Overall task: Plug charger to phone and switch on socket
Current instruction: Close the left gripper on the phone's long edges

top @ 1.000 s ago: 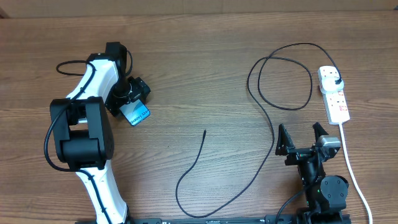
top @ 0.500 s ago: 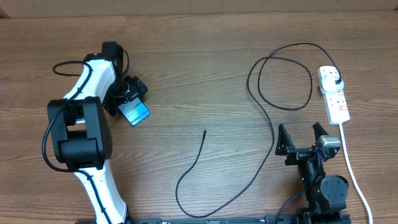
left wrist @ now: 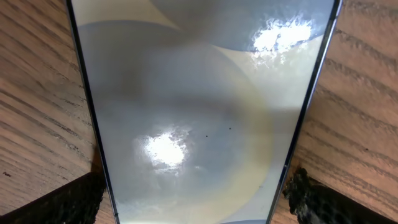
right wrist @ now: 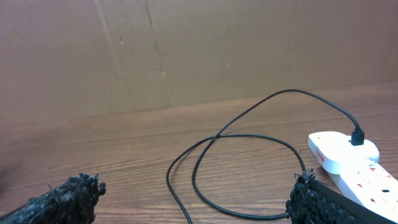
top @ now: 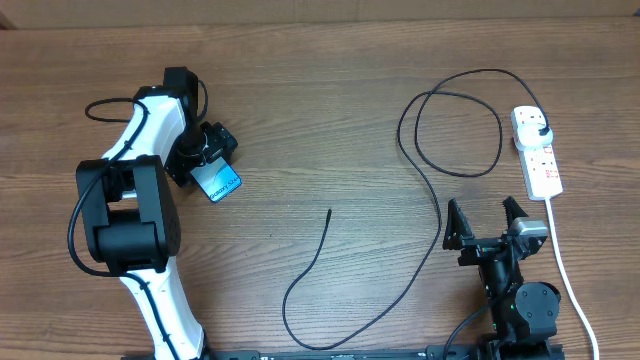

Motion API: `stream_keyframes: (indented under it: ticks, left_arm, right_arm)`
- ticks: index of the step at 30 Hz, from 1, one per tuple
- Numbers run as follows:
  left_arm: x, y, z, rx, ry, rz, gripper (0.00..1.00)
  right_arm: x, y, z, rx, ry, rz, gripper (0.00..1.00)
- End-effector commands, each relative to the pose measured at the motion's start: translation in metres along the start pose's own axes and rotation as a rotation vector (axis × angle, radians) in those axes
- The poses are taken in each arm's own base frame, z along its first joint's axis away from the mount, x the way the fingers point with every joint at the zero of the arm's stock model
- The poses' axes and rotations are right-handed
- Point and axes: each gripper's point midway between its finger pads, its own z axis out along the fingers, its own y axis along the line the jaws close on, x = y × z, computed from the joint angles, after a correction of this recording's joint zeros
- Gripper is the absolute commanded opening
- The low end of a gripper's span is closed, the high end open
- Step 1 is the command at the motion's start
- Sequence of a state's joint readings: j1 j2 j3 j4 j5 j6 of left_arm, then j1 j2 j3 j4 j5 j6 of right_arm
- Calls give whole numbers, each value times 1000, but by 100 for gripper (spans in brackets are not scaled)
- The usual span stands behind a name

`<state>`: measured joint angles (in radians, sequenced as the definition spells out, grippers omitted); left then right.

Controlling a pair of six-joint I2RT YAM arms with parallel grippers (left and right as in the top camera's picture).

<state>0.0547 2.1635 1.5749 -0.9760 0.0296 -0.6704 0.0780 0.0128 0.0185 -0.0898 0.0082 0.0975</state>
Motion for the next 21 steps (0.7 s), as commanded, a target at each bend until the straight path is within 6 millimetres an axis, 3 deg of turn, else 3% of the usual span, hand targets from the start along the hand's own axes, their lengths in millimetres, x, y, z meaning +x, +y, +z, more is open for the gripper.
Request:
stream_keyframes:
  ticks: [1,8,14,21]
  left_arm:
    - [1,5,4,-3,11,10,99]
    - [1,5,4,-3,11,10,99]
    - [1,5,4,-3,10,10,90]
    - [1,5,4,-3,11,10,90]
  right_arm:
    - [1,-5,0,21,-9,3,100]
    - [1,-5,0,21,-9,3,100]
    - [1,-5,0,21,-9,3,100]
    - [1,-5,0,21,-9,3,100]
